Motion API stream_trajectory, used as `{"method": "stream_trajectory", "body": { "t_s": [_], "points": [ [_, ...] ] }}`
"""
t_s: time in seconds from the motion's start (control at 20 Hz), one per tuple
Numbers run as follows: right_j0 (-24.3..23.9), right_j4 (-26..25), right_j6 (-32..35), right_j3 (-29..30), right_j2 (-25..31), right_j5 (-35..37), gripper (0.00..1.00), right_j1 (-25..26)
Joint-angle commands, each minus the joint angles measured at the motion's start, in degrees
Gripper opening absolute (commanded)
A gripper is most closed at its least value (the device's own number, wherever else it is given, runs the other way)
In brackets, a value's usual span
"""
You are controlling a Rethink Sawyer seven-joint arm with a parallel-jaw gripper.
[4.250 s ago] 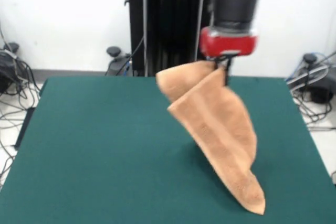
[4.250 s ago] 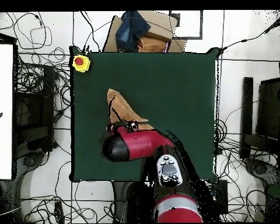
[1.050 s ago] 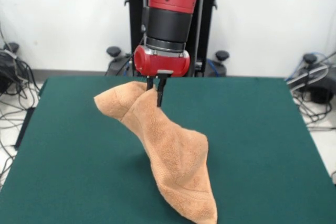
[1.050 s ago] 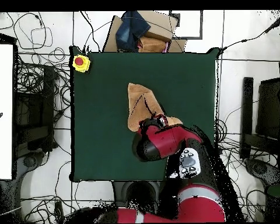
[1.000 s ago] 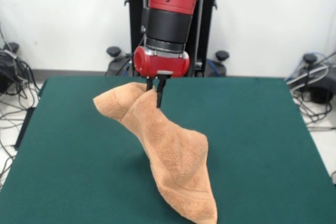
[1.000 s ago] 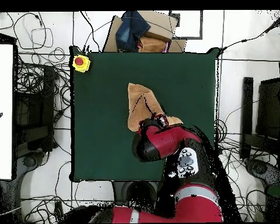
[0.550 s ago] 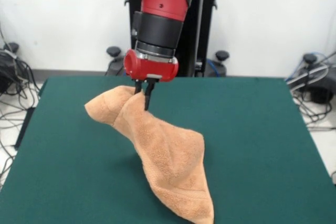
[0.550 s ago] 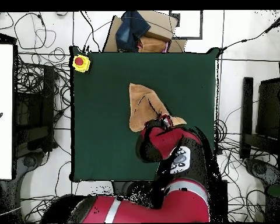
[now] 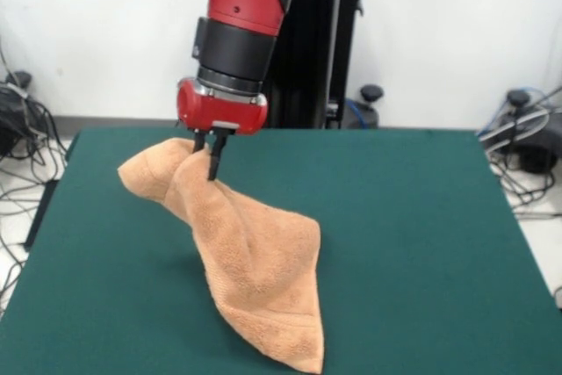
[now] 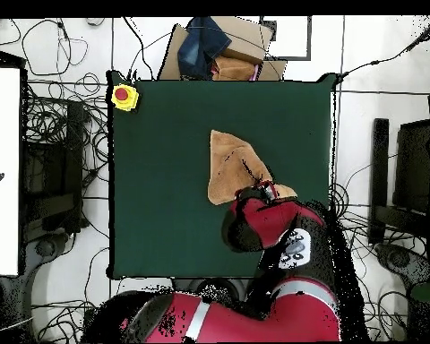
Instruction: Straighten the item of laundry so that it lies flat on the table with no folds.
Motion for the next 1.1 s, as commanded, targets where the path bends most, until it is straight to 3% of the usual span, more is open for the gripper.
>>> {"method": "stream_trajectory", "body": {
  "t_s": [0.05,0.3,0.35,1.1],
  "points": [
    [-1.49,0.61,5.70,-1.60,1.40,2.08,0.00,-0.62],
    [-1.17,0.92,5.47,-1.97,1.11,3.13,0.00,-0.55],
    [-1.01,1.00,5.55,-2.16,0.92,2.91,1.00,-0.38],
    [2.43,1.80,6.68,-3.60,-3.71,-1.19,1.00,1.21]
  ]
}}
